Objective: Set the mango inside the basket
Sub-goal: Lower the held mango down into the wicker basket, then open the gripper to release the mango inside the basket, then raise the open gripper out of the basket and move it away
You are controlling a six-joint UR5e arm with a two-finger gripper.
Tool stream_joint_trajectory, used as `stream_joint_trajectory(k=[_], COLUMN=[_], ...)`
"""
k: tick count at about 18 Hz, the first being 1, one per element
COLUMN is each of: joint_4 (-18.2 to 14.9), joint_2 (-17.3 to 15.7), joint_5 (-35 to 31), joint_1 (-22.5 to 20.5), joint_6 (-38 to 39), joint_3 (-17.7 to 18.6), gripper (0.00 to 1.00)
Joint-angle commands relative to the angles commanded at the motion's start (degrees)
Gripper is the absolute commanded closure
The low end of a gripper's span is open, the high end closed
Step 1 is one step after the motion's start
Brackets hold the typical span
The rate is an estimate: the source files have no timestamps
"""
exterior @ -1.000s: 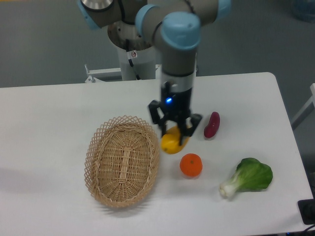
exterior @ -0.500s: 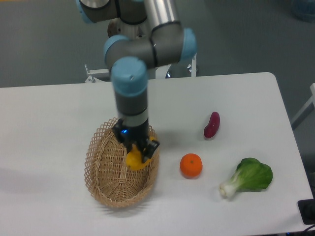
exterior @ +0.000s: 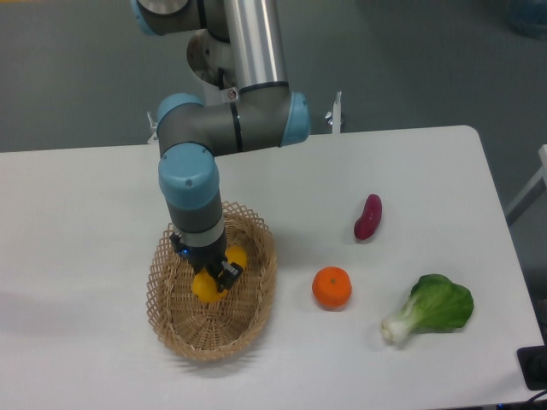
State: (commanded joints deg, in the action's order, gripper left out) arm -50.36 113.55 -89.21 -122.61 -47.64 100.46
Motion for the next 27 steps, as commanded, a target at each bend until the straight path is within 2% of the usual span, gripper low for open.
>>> stream_joint_trajectory(k=[1, 2, 4, 10, 19, 20, 23, 25, 27], joint_4=[0.0, 0.1, 0.1, 0.9, 0.1, -0.5, -5.4, -10.7, -15.0], joint_2=[0.0, 0.0, -0.1, -1.1, -4.6, -4.7, -5.4, -5.5, -6.7], joint_5=[0.0, -0.2, -0.3, -0.4, 0.0, 0.1, 1.7, 1.6, 1.9], joint_1=[0.1, 0.0, 0.0, -0.9, -11.9, -13.0, -16.8, -19.4, -22.8], joint_6=[-0.1, -0.3, -0.2, 0.2, -0.4, -0.4, -4.3, -8.1, -15.1], joint_3=[0.0, -0.1, -0.3, -3.4, -11.0, -11.5, -14.2, -16.5, -17.7], gripper=[0.33, 0.18, 0.0, 0.0, 0.0, 0.0, 0.0, 0.0, 0.0])
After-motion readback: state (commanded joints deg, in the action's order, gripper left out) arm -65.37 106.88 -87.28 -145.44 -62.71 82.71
